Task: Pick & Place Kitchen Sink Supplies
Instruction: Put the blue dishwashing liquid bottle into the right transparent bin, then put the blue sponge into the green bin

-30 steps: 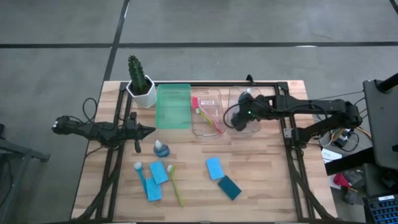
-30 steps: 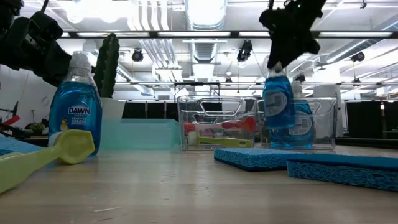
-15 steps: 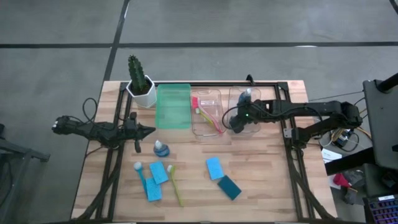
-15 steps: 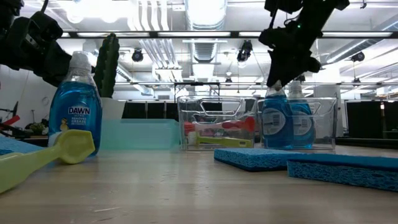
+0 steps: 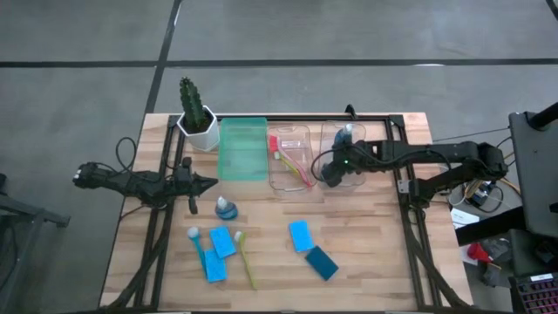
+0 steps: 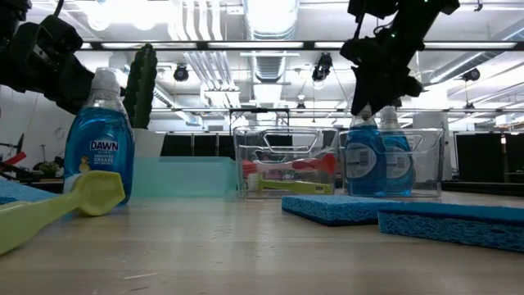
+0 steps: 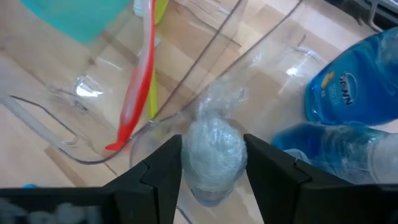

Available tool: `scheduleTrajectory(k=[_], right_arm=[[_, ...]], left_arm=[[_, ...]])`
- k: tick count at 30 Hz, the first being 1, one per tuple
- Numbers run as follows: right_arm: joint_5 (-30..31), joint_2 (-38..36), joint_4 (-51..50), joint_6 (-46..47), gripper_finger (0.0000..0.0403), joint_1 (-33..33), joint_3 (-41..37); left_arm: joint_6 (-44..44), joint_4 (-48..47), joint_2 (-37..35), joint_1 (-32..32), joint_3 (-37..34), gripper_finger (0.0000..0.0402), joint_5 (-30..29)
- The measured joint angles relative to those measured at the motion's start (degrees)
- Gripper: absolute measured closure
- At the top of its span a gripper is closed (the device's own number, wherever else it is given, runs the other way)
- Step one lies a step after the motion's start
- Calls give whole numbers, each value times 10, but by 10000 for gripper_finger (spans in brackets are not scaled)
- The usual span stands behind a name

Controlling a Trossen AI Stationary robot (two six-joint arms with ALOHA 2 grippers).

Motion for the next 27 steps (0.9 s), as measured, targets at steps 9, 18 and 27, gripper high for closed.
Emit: scheduleTrajectory(k=[9, 18, 27], right_arm=[[-7, 0, 0, -29, 220, 0, 48], [-12, 0, -15, -61, 219, 38, 121], [-13, 0, -14, -60, 227, 154, 163]], left_arm=[[0, 0, 0, 0, 0, 396, 0], [0, 0, 0, 0, 0, 396, 0], [0, 0, 0, 0, 0, 396, 0]])
